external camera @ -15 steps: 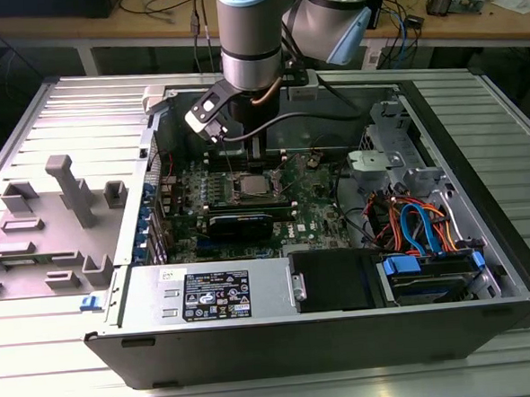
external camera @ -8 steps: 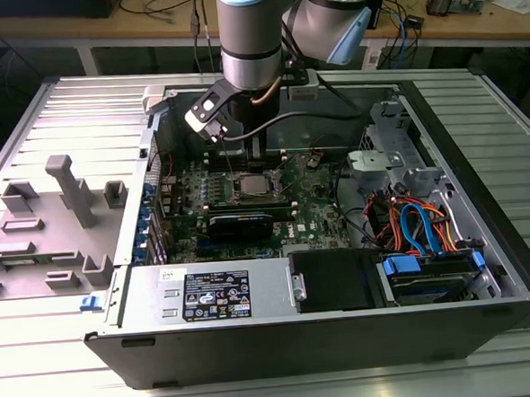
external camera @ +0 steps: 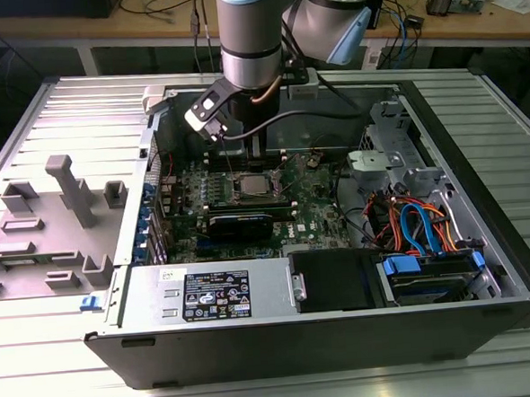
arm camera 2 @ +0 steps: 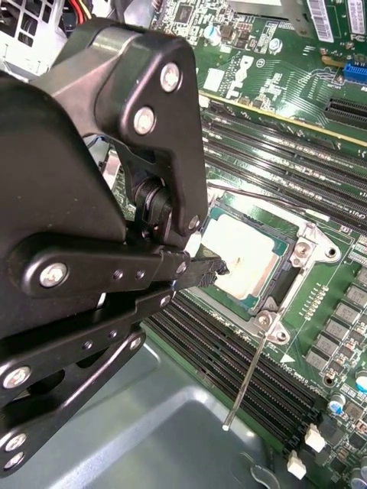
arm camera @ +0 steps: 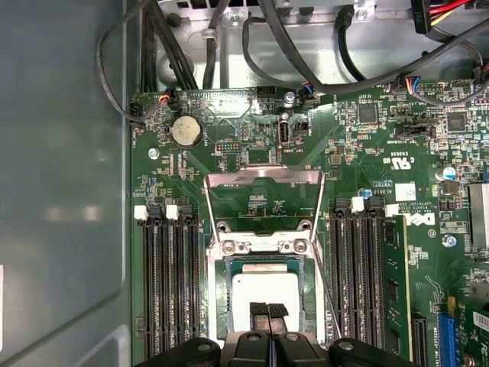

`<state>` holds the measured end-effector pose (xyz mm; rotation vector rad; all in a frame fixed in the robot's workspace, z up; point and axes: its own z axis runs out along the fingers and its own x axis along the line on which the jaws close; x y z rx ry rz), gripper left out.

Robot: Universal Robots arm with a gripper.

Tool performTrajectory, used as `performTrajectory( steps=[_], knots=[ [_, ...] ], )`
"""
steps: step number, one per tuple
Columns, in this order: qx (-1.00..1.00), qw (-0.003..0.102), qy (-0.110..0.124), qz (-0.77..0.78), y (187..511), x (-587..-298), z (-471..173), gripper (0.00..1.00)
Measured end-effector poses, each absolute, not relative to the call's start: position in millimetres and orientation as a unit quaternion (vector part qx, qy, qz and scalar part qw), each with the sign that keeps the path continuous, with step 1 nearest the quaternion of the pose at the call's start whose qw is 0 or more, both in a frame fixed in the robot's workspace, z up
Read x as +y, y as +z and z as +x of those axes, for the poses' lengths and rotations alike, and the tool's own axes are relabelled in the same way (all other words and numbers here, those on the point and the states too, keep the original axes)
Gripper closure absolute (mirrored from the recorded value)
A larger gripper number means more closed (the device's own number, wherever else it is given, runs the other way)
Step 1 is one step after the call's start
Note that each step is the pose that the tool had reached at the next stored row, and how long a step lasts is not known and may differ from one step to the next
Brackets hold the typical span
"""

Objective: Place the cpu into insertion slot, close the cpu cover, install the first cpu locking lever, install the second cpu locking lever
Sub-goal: 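Close the cpu cover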

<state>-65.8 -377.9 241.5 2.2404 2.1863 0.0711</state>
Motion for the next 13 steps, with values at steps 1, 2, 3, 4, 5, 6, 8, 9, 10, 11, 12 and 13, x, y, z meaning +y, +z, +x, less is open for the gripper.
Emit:
performTrajectory(
  steps=[1, 2, 3, 4, 5, 6, 8, 9, 10, 11, 12, 13],
  knots=[
    [0.698, 0.005, 0.023, 0.715, 241.6, -377.9, -65.8, 0.89],
    [0.698, 0.005, 0.023, 0.716, 241.8, -377.9, -65.8, 0.89],
    [0.698, 0.005, 0.023, 0.715, 242.1, -377.9, -65.8, 0.89],
    [0.698, 0.005, 0.023, 0.715, 242.2, -377.9, -65.8, 0.89],
    [0.698, 0.005, 0.023, 0.715, 242.5, -377.9, -65.8, 0.89],
    [0.698, 0.005, 0.023, 0.715, 242.9, -377.9, -65.8, 0.89],
    [0.698, 0.005, 0.023, 0.715, 243.1, -377.9, -65.8, 0.89],
    [0.698, 0.005, 0.023, 0.715, 243.3, -377.9, -65.8, 0.89],
    [0.698, 0.005, 0.023, 0.715, 243.5, -377.9, -65.8, 0.89],
    [0.698, 0.005, 0.023, 0.715, 244.0, -377.9, -65.8, 0.89],
    [0.698, 0.005, 0.023, 0.716, 244.6, -377.9, -65.8, 0.89],
    [0.698, 0.005, 0.023, 0.716, 244.7, -377.9, -65.8, 0.89]
  ],
)
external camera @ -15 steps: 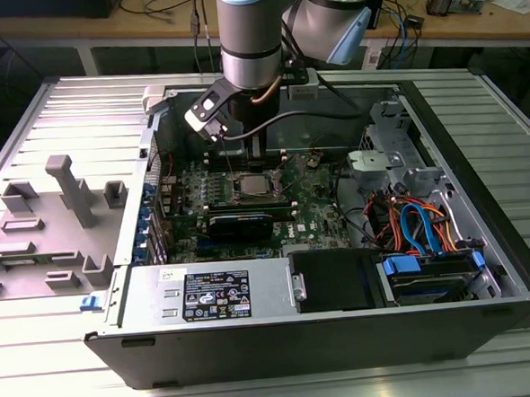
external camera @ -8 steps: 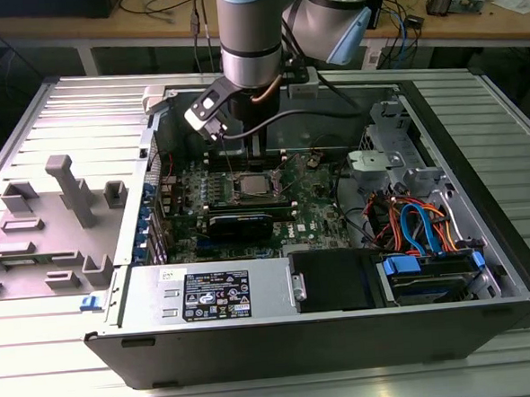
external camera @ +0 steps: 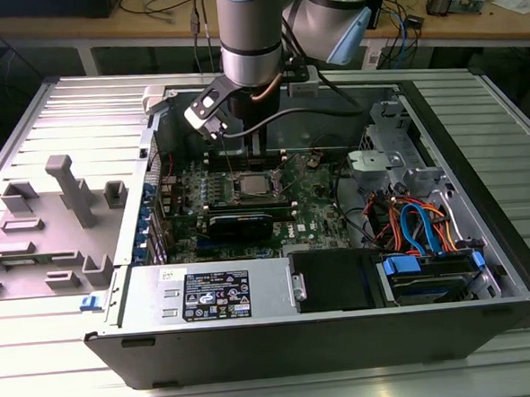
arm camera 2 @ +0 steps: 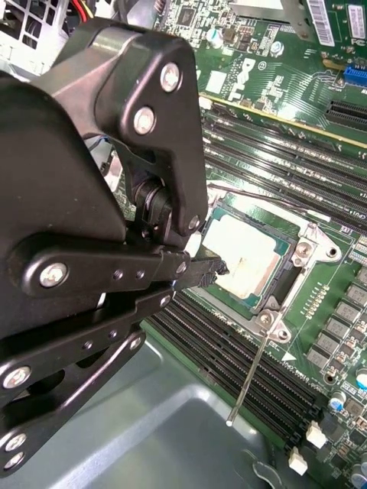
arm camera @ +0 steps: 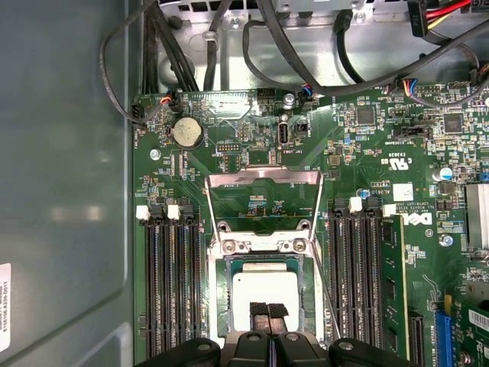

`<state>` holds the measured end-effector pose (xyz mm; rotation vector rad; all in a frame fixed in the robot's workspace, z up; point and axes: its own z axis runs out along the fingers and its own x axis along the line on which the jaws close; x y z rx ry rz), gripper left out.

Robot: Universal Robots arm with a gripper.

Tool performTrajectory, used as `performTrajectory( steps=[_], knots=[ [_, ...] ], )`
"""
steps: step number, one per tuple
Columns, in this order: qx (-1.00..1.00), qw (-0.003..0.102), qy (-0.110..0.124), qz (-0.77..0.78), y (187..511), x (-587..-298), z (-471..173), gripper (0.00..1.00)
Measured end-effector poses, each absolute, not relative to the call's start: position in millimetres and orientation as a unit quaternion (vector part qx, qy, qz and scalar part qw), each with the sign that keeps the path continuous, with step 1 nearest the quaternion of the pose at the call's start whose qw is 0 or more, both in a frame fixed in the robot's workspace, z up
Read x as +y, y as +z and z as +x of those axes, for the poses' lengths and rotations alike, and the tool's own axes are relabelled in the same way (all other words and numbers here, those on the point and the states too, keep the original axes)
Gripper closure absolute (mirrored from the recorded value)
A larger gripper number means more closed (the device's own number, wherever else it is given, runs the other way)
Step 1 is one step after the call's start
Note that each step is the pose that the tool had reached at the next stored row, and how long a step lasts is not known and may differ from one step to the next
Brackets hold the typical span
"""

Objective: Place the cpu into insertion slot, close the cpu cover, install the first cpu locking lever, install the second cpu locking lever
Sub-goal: 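Close the cpu cover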

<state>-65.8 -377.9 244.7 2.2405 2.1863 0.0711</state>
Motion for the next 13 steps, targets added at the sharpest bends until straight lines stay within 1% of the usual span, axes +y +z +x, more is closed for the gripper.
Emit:
performTrajectory(
  steps=[13],
  knots=[
    [0.698, 0.005, 0.023, 0.715, 248.0, -377.9, -65.8, 0.89]
  ],
)
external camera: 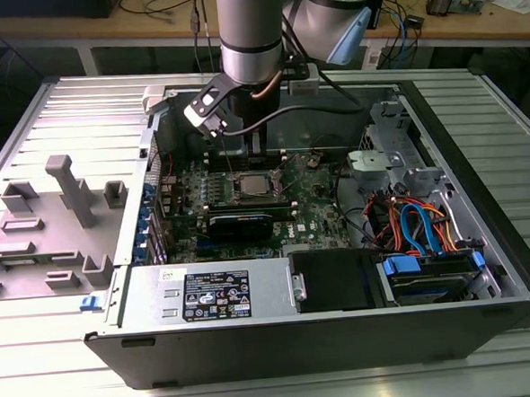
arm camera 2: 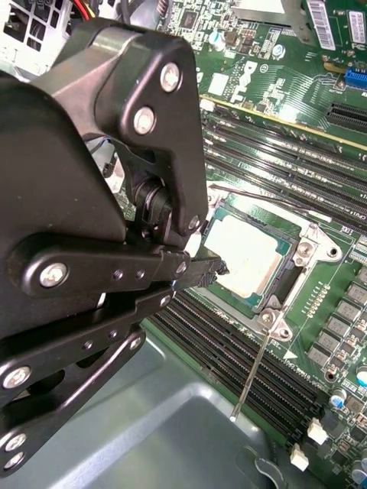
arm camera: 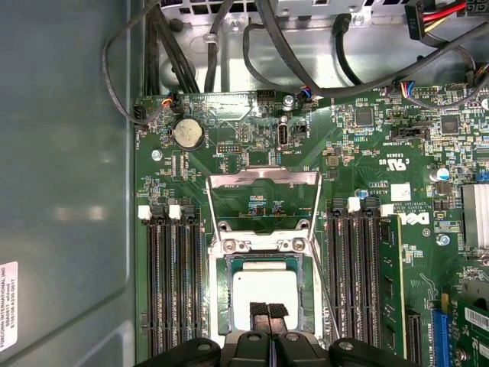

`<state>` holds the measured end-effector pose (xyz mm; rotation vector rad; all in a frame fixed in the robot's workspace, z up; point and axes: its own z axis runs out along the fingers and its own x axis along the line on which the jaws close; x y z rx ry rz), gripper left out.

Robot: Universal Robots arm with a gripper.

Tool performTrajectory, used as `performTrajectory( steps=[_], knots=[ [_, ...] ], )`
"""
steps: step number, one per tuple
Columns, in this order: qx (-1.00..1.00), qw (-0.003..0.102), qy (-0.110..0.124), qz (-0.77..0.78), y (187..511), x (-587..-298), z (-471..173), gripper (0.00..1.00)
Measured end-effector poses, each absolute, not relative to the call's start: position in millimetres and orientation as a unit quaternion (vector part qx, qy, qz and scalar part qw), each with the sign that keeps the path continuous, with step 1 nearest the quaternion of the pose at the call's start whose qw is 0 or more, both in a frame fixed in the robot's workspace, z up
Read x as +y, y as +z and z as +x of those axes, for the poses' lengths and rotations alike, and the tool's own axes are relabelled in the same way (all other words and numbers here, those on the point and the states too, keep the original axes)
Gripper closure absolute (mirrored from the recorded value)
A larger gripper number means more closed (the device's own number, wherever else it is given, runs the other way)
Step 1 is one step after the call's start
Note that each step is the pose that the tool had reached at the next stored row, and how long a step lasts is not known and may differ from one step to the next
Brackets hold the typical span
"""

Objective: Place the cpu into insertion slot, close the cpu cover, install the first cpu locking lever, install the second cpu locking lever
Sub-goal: 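Close the cpu cover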

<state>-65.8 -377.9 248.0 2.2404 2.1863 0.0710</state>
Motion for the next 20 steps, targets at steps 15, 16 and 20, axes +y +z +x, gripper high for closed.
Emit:
performTrajectory(
  steps=[15, 16, 20],
  knots=[
    [0.698, 0.005, 0.023, 0.716, 258.0, -377.9, -65.8, 0.89],
    [0.698, 0.005, 0.023, 0.716, 258.6, -377.9, -65.8, 0.89],
    [0.698, 0.005, 0.023, 0.716, 261.1, -377.9, -65.8, 0.89]
  ],
)
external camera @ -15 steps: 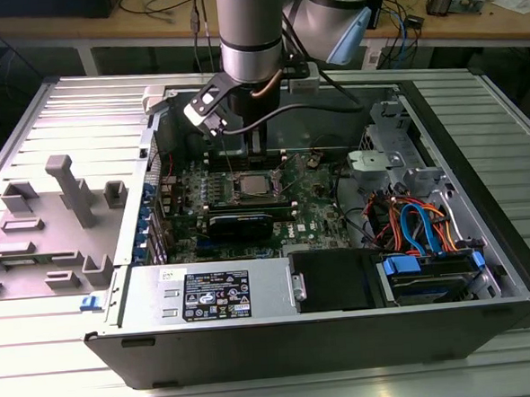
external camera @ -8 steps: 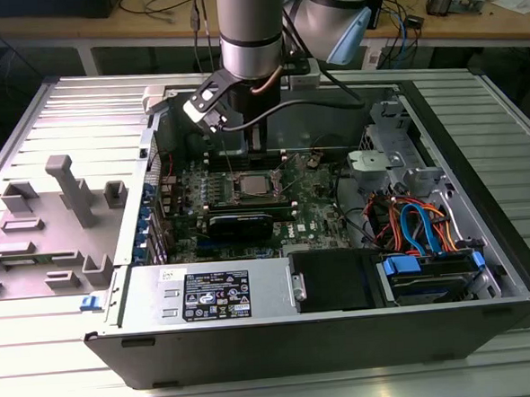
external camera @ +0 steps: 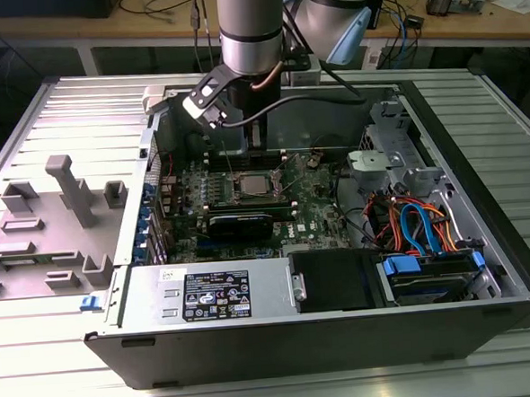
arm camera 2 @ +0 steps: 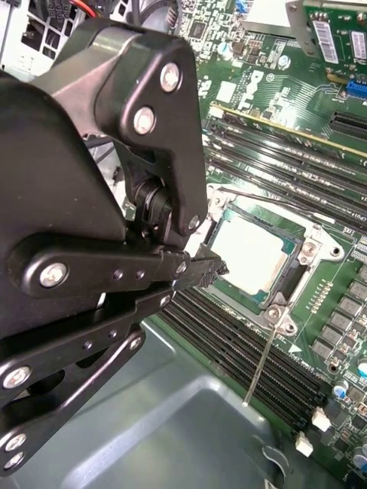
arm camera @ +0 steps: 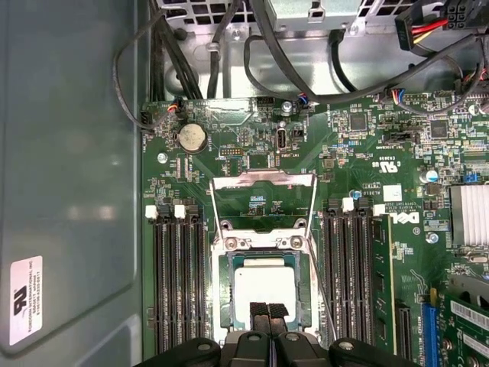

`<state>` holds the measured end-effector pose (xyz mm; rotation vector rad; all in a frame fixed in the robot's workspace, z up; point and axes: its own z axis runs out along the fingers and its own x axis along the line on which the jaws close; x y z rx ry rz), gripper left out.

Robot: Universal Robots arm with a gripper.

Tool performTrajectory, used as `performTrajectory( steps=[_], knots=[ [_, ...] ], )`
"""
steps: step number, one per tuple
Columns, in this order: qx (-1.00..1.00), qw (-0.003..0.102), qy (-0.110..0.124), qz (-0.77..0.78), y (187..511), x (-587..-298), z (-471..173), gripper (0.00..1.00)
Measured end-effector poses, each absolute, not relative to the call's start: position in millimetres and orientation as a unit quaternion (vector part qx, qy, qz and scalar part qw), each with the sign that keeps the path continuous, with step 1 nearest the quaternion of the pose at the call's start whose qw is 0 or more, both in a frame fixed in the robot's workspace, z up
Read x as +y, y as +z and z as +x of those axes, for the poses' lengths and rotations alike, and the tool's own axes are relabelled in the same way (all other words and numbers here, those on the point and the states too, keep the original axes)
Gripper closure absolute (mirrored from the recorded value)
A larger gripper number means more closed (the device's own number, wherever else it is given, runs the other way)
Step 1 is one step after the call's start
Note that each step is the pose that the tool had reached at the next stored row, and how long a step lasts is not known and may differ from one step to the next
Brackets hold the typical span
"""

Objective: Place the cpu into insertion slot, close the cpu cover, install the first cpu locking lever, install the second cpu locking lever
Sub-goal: 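Close the cpu cover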

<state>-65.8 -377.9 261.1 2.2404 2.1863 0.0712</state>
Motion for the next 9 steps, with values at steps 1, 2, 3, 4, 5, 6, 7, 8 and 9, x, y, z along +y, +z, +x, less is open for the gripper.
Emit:
performTrajectory(
  steps=[1, 2, 3, 4, 5, 6, 7, 8, 9],
  knots=[
    [0.698, 0.005, 0.023, 0.715, 261.5, -377.9, -65.8, 0.89],
    [0.698, 0.005, 0.023, 0.715, 261.7, -377.9, -65.8, 0.89],
    [0.698, 0.005, 0.023, 0.715, 261.9, -377.9, -65.8, 0.89],
    [0.698, 0.005, 0.023, 0.716, 262.3, -377.9, -65.8, 0.89],
    [0.698, 0.005, 0.023, 0.716, 262.6, -377.9, -65.8, 0.89],
    [0.698, 0.005, 0.023, 0.716, 263.1, -377.9, -65.8, 0.89],
    [0.698, 0.005, 0.023, 0.715, 263.6, -377.9, -65.8, 0.89],
    [0.698, 0.005, 0.023, 0.715, 263.8, -377.9, -65.8, 0.89],
    [0.698, 0.005, 0.023, 0.715, 264.0, -377.9, -65.8, 0.89]
  ],
)
